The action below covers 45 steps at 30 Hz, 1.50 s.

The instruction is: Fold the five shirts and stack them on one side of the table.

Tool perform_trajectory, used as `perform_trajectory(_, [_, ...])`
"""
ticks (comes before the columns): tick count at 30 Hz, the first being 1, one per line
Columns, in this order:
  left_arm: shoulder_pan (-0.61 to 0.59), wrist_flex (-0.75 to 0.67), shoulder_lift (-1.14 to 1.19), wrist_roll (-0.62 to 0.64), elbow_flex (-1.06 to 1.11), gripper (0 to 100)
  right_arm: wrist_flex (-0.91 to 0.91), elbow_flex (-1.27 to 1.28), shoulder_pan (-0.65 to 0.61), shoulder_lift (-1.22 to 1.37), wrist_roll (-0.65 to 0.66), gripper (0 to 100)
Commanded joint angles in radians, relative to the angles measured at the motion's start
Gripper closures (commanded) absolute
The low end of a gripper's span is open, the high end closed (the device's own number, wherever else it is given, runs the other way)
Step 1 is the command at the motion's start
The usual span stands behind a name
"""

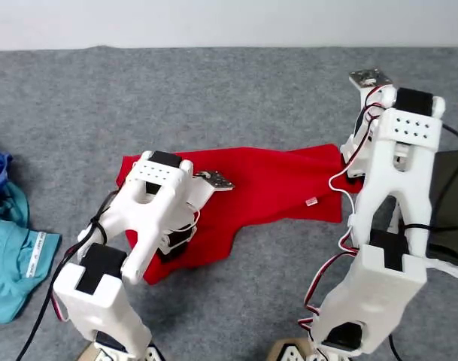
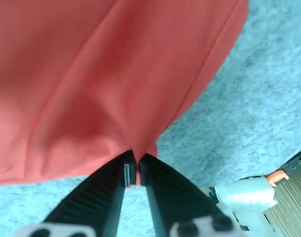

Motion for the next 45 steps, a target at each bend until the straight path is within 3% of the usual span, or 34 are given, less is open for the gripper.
perform_trajectory(1, [0.002, -0.003, -0.031, 0.003, -0.031, 100, 0.042, -0.021, -0.005, -0.013, 0.009, 98.8])
perform_trajectory(9, [-0.003, 0.112, -0.296, 0.049, -0.248, 100, 0.044, -0.023, -0.004, -0.059, 0.011, 98.8])
perform_trajectory(12, [-0.04, 0.112, -0.402, 0.117, -0.323, 100, 0.044, -0.023, -0.012, -0.124, 0.012, 98.8])
perform_trajectory(22, [-0.19, 0.11, -0.503, 0.15, -0.427, 100, 0.042, -0.052, -0.022, -0.282, 0.098, 98.8])
perform_trajectory(26, [-0.261, 0.11, -0.531, 0.216, -0.638, 100, 0.039, -0.153, -0.027, -0.366, 0.114, 98.8])
perform_trajectory(35, [-0.264, 0.069, -0.531, 0.21, -1.194, 100, 0.033, -0.488, -0.019, -0.458, 0.124, 98.8])
perform_trajectory(41, [-0.269, -0.041, -0.537, 0.048, -1.445, 100, 0.033, -0.672, -0.019, -0.479, 0.124, 98.8])
perform_trajectory(45, [-0.27, -0.043, -0.539, -0.1, -1.569, 100, 0.035, -0.752, 0.013, -0.498, 0.124, 98.8])
